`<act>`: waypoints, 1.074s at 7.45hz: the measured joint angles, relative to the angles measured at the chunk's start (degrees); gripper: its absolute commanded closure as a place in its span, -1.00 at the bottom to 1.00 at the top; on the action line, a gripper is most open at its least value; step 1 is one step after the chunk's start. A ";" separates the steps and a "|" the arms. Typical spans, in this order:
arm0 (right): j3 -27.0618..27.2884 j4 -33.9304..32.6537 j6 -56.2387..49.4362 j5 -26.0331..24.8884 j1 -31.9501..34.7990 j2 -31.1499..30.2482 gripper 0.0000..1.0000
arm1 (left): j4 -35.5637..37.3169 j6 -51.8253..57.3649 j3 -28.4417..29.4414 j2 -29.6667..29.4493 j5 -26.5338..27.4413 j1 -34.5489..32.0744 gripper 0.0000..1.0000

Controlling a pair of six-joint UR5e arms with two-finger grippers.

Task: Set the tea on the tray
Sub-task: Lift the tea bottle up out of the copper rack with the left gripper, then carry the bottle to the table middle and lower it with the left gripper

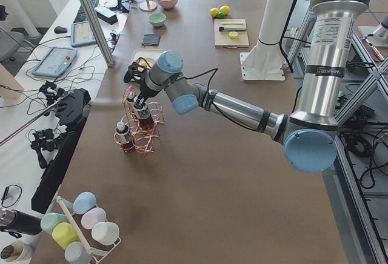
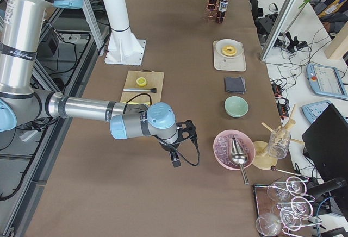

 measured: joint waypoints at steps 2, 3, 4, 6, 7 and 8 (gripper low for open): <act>-0.06 0.00 0.00 0.05 0.00 0.00 -1.00 | 1.16 -0.39 -3.29 1.69 -4.74 -3.97 1.00; -0.08 0.00 0.00 0.13 0.00 0.00 -1.00 | 3.03 -1.56 -6.44 3.16 -5.80 -4.58 1.00; -0.08 0.00 0.04 0.33 0.00 0.00 -1.00 | 5.43 -3.15 -10.16 4.14 -6.12 -4.02 1.00; -0.08 0.00 0.04 0.58 0.00 0.00 -1.00 | 8.64 -4.98 -15.70 5.79 -5.60 -1.65 1.00; -0.08 0.00 0.02 0.67 0.00 0.05 -1.00 | 9.14 -6.58 -17.87 6.04 -3.98 1.21 1.00; -0.08 0.00 0.01 0.90 0.00 0.06 -1.00 | 9.76 -9.52 -20.40 6.12 -0.71 5.69 1.00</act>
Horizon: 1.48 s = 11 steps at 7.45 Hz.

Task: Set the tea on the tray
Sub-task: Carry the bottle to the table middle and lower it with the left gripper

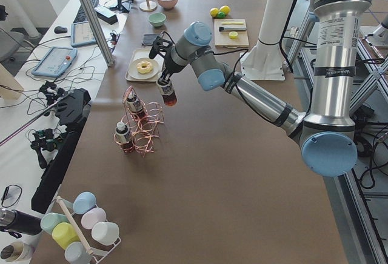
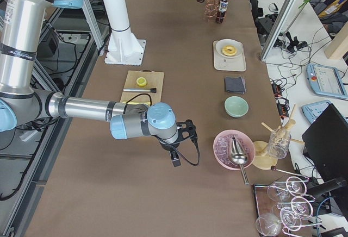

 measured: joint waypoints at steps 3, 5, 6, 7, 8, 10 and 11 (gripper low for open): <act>-0.13 0.01 0.07 0.49 0.00 0.03 -1.00 | 10.11 -7.92 -8.84 -2.58 14.22 15.65 1.00; -0.04 0.01 0.08 1.23 0.00 -0.05 -1.00 | 20.09 -14.11 -10.37 -11.23 26.29 27.66 1.00; -0.05 0.00 0.13 2.06 0.00 -0.15 -1.00 | 29.29 -17.34 -10.18 -18.98 32.23 33.64 1.00; -0.07 0.00 0.19 2.47 0.00 -0.19 -1.00 | 37.99 -20.27 -8.73 -27.11 37.31 38.74 1.00; -0.10 0.01 0.24 2.82 0.00 -0.21 -1.00 | 43.38 -22.97 -5.63 -33.76 41.83 43.16 1.00; -0.29 0.00 0.39 3.10 0.00 -0.13 -1.00 | 46.78 -26.17 1.83 -42.20 46.13 47.43 1.00; -0.29 0.00 0.41 3.13 0.00 -0.09 -1.00 | 47.01 -26.75 3.79 -43.84 46.61 48.06 1.00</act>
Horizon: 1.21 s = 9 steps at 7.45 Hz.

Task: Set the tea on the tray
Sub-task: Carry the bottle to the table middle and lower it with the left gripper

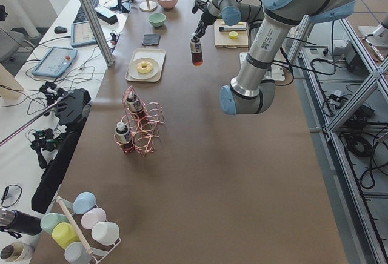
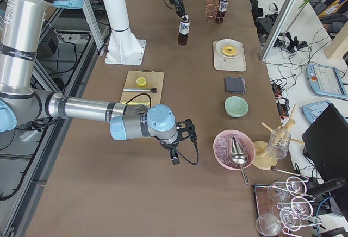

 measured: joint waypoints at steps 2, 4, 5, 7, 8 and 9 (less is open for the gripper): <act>0.02 0.00 -0.06 0.07 0.00 0.02 -1.00 | -0.06 -0.36 3.08 -1.71 0.27 0.83 1.00; 0.10 0.07 -0.18 0.60 0.00 -0.09 -1.00 | -0.26 -0.49 5.59 -3.19 0.44 1.52 1.00; 0.07 0.05 -0.22 0.78 0.00 -0.11 -1.00 | -0.39 -1.09 6.02 -3.26 0.79 2.06 1.00; -0.04 0.04 -0.25 0.88 0.00 -0.14 -1.00 | -1.65 -2.15 7.06 -3.21 1.11 2.66 1.00; -0.06 0.05 -0.29 0.89 0.00 -0.15 -1.00 | -2.02 -2.24 7.40 -3.12 1.15 2.77 1.00; -0.07 0.07 -0.36 0.85 0.00 -0.19 -1.00 | -2.21 -2.26 7.76 -3.03 1.19 2.80 1.00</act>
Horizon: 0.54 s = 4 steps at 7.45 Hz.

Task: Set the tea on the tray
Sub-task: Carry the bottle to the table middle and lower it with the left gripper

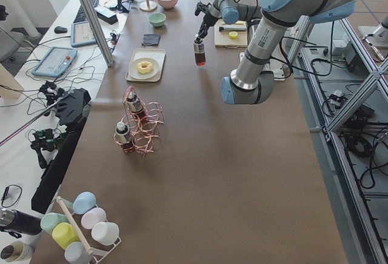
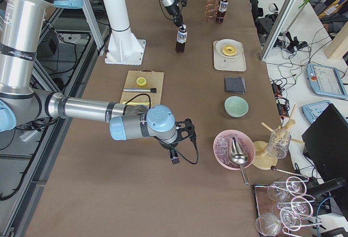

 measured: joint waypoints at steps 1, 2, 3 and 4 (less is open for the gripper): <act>-0.05 0.01 -0.04 -0.03 0.00 -0.02 -1.00 | -0.07 -0.01 0.34 0.05 0.03 0.03 1.00; -0.06 -0.02 -0.05 -0.04 0.00 -0.03 -1.00 | -0.11 -0.01 0.57 0.11 0.04 0.04 1.00; -0.08 -0.05 -0.06 -0.05 0.00 -0.04 -1.00 | -0.35 -0.01 0.86 0.11 0.06 0.04 1.00; -0.14 -0.06 -0.06 -0.05 0.00 -0.09 -1.00 | -1.43 -0.01 1.31 0.16 0.09 0.04 1.00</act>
